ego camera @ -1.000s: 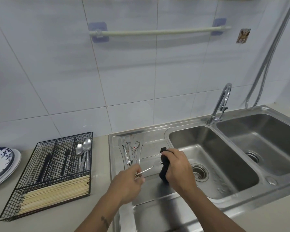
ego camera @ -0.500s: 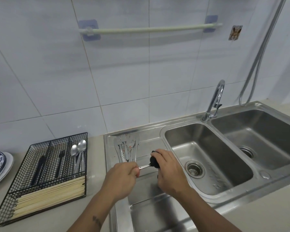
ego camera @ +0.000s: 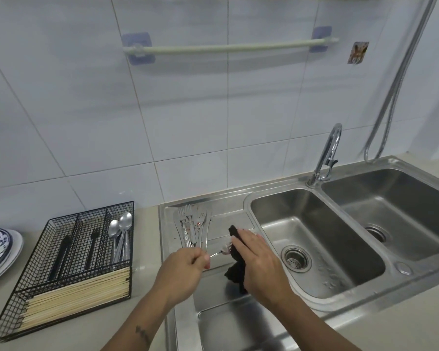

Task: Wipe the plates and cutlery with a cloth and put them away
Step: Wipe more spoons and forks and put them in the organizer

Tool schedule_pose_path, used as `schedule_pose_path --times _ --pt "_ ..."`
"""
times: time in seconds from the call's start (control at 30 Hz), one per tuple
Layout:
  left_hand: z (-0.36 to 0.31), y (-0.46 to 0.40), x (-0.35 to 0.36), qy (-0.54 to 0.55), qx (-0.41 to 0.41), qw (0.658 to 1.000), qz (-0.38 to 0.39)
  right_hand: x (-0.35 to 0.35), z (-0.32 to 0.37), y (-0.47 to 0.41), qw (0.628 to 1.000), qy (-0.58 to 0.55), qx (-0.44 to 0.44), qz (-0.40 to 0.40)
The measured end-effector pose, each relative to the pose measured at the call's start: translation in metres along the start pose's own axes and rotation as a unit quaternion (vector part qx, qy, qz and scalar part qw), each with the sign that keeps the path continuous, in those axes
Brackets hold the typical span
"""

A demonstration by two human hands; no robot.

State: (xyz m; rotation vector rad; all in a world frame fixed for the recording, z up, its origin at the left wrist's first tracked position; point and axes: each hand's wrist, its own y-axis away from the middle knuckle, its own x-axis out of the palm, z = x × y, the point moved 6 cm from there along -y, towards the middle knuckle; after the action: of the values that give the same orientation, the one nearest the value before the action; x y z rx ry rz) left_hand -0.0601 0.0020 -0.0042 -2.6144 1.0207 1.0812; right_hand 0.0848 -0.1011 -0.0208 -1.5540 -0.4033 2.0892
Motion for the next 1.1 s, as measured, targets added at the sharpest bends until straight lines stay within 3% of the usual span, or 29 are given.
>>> schedule_pose_path --times 0.17,0.27,0.37,0.43,0.53,0.63,0.83,0.97,1.1 --pt "0.01 0.004 0.017 0.142 -0.03 0.985 0.094 0.01 0.021 0.001 0.996 0.011 -0.091 0.013" --pt "0.014 0.007 0.021 0.179 -0.099 0.972 0.114 0.005 0.002 0.002 1.0 -0.002 -0.027 0.01" --pt "0.028 0.004 0.019 0.192 -0.158 0.968 0.044 -0.003 -0.01 0.004 1.0 -0.005 0.021 0.008" --pt "0.029 0.003 0.017 0.201 -0.144 0.969 -0.007 -0.01 -0.006 0.004 1.0 -0.01 0.02 -0.003" --pt "0.017 0.003 0.019 0.262 -0.12 0.957 -0.027 -0.017 0.002 0.001 0.999 -0.018 0.022 -0.016" --pt "0.014 -0.001 0.02 0.33 -0.152 0.931 -0.045 -0.02 0.011 -0.001 0.999 -0.021 0.023 -0.007" --pt "0.009 -0.006 0.019 0.34 -0.172 0.92 -0.089 -0.016 0.012 0.002 0.994 -0.064 0.085 -0.011" --pt "0.007 -0.007 0.022 0.396 -0.191 0.889 -0.128 -0.012 0.015 0.004 0.978 -0.119 0.168 -0.017" --pt "-0.003 -0.006 0.02 0.486 -0.202 0.843 -0.113 -0.009 0.041 -0.001 0.98 -0.145 0.133 -0.018"
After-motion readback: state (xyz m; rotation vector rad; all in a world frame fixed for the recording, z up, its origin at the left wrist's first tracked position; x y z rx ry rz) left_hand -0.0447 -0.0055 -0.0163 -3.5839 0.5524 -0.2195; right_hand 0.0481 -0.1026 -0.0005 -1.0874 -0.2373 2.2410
